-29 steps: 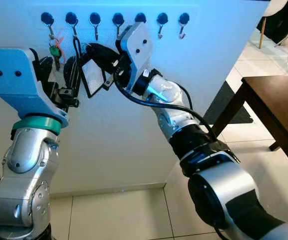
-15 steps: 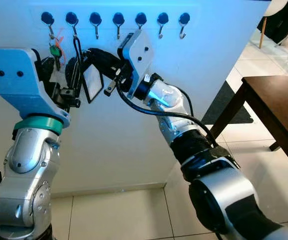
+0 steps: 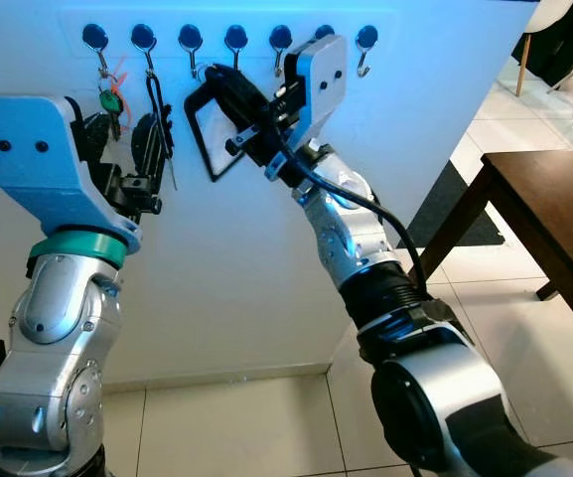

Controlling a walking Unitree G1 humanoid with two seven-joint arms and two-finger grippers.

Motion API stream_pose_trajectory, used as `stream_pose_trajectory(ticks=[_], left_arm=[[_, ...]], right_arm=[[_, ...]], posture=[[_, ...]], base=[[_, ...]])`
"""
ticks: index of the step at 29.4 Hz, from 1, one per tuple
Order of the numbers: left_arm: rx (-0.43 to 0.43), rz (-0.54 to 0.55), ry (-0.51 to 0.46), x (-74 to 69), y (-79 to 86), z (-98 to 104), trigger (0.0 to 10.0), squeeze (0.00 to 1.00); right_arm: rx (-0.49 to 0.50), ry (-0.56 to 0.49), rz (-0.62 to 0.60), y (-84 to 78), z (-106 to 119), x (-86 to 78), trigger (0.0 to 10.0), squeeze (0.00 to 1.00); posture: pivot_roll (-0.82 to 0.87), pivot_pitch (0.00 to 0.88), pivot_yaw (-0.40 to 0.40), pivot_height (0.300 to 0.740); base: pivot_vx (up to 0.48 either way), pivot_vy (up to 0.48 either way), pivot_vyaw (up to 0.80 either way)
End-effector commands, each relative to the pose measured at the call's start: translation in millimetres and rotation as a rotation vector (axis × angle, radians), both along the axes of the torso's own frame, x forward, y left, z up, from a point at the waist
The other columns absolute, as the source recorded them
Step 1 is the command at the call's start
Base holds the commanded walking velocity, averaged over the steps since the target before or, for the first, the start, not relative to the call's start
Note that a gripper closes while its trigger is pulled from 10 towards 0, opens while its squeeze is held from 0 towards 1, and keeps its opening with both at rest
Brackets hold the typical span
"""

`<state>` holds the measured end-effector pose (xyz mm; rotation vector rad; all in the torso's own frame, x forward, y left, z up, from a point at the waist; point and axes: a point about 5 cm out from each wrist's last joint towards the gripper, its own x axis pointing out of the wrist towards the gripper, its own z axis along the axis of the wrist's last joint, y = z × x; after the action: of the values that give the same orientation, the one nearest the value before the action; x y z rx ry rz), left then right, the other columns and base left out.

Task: Hang keys on a hook

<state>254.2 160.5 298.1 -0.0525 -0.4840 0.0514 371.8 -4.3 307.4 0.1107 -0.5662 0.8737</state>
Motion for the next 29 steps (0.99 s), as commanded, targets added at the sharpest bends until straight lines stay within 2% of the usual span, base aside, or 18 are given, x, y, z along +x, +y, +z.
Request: stream_pose_trajectory(ticks=[1, 14, 17, 19, 22, 29], left_arm=[[-0.005, -0.011, 0.011, -0.2, -1.8, -1, 10.0, 0.00], [-0.006, -0.009, 0.012, -0.4, -1.4, -1, 10.0, 0.00], [-0.007, -0.009, 0.015, -0.4, -1.9, -2, 10.0, 0.00], [-0.007, -0.010, 0.015, -0.3, -2.1, -2, 10.0, 0.00], [-0.007, -0.009, 0.014, -0.4, -2.2, -2, 10.0, 0.00], [-0.008, -0.006, 0.017, -0.6, -1.8, -3, 10.0, 0.00]], right_arm=[[0.014, 0.043, 0.032, 6.2, -9, -2.8, 10.0, 0.00], [-0.037, 0.088, 0.133, 16.5, -16, -9.1, 10.0, 0.00], [0.075, 0.209, 0.227, 30.1, -10, -12.3, 10.0, 0.00], [0.087, 0.223, 0.252, 35.5, -8, -14.5, 10.0, 0.00], [0.086, 0.206, 0.297, 43.5, -4, -20.9, 10.0, 0.00], [0.106, 0.131, 0.412, 47.0, 11, -33.6, 10.0, 0.00]], posture=[[0.05, 0.086, 0.061, 0.740], [0.05, 0.087, 0.060, 0.740], [0.05, 0.091, 0.058, 0.740], [0.05, 0.091, 0.057, 0.740], [0.06, 0.090, 0.055, 0.740], [0.05, 0.092, 0.052, 0.740]], base=[[0.000, 0.000, 0.00], [0.000, 0.000, 0.00], [0.000, 0.000, 0.00], [0.000, 0.000, 0.00], [0.000, 0.000, 0.00], [0.000, 0.000, 0.00]])
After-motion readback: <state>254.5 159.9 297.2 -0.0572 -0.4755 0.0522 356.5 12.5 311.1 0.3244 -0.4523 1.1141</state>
